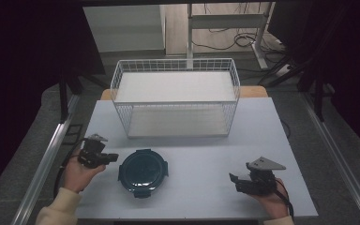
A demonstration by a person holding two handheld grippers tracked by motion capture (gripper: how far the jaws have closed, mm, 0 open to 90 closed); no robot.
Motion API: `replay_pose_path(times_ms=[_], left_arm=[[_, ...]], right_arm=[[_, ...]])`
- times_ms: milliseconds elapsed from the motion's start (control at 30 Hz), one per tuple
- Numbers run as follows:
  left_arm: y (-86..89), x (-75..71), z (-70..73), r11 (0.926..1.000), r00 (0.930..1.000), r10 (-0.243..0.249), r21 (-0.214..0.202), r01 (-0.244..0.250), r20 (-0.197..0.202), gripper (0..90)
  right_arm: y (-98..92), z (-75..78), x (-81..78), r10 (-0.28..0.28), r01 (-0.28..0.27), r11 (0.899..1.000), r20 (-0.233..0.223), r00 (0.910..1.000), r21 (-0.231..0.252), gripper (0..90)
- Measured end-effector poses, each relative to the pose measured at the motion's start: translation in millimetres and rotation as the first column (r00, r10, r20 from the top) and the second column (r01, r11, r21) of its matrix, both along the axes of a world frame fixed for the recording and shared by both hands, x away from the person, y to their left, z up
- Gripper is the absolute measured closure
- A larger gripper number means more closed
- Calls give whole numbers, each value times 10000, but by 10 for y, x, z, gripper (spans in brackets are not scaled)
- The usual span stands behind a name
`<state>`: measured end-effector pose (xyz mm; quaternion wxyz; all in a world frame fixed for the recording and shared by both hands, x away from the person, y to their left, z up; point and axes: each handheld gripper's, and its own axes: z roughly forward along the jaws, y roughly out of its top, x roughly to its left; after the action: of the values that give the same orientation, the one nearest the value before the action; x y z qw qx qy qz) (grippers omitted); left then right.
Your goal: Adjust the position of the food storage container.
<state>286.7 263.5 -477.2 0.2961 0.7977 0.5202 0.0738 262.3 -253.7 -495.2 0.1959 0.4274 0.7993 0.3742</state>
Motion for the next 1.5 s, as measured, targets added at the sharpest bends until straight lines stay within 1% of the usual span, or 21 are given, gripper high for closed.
replay_pose_path(times_ms=[33,100,167,233,300,367,433,633,667,700,767,800,833,1033,1200,1300,1333,1367,1400,1500], left_arm=[[7,-53,0,10000,10000,-6,-80,6,20,900],[24,-206,-1,9996,10000,-23,-294,23,15,900],[14,-302,-17,9995,10000,-13,-307,12,-13,900],[-1,-374,-53,9988,9999,-85,-478,81,-99,900],[-18,-409,-98,9988,9998,-34,-480,26,-171,900],[-25,-419,-154,9994,9994,-19,-356,6,-343,900],[-24,-427,-209,9993,9988,104,-345,-121,-477,900],[-80,-427,-276,9992,9979,54,-397,-80,-647,900],[-97,-429,-282,9995,9978,31,-323,-52,-668,900],[-112,-429,-281,9998,9978,71,-165,-82,-654,900],[-110,-424,-279,9996,9974,132,-233,-149,-707,900],[-101,-422,-277,9998,9971,81,-199,-96,-755,900],[-110,-424,-281,9994,9972,178,-277,-199,-727,900],[-143,-436,-275,9994,9970,317,-92,-324,-710,900],[-172,-447,-273,9990,9965,442,-52,-446,-704,900],[-194,-445,-277,9988,9962,417,-208,-434,-769,900],[-228,-444,-281,9986,9959,306,-393,-340,-851,900],[-228,-444,-281,9986,9959,306,-393,-340,-851,900],[-259,-441,-284,9984,9959,198,-505,-244,-887,900],[-347,-424,-288,9979,9961,35,-637,-91,-877,900]], right_arm=[[0,0,0,0,0,10000,0,10000,0,227],[3,5,-5,-5,5,10000,17,10000,13,227],[4,14,-14,-31,31,10000,81,10000,3,227],[2,17,-18,-62,62,10000,111,9999,14,227],[0,16,-21,-79,79,10000,130,9999,-16,227],[-2,15,-26,-125,125,9999,128,9998,-4,227],[-9,13,-28,-158,158,9999,126,9998,-22,227],[-18,3,-17,-179,180,9998,146,9997,-80,226],[-19,5,-21,-167,168,9998,174,9997,-79,226],[-19,9,-26,-170,172,9998,206,9996,-83,226],[-21,12,-31,-151,154,9998,250,9996,-105,226],[-23,9,-29,-156,159,9998,246,9996,-113,226],[-24,6,-26,-160,163,9998,239,9996,-105,226],[-20,2,-20,-166,169,9998,233,9996,-129,226],[-11,1,-25,-185,188,9997,213,9996,-139,226],[-14,8,-28,-213,216,9997,284,9994,-104,226],[-14,6,-25,-223,227,9997,285,9993,-116,226],[-14,6,-25,-223,227,9997,285,9993,-116,226],[-13,6,-25,-218,221,9997,274,9994,-116,226],[-9,5,-26,-189,192,9997,270,9995,-122,226]])
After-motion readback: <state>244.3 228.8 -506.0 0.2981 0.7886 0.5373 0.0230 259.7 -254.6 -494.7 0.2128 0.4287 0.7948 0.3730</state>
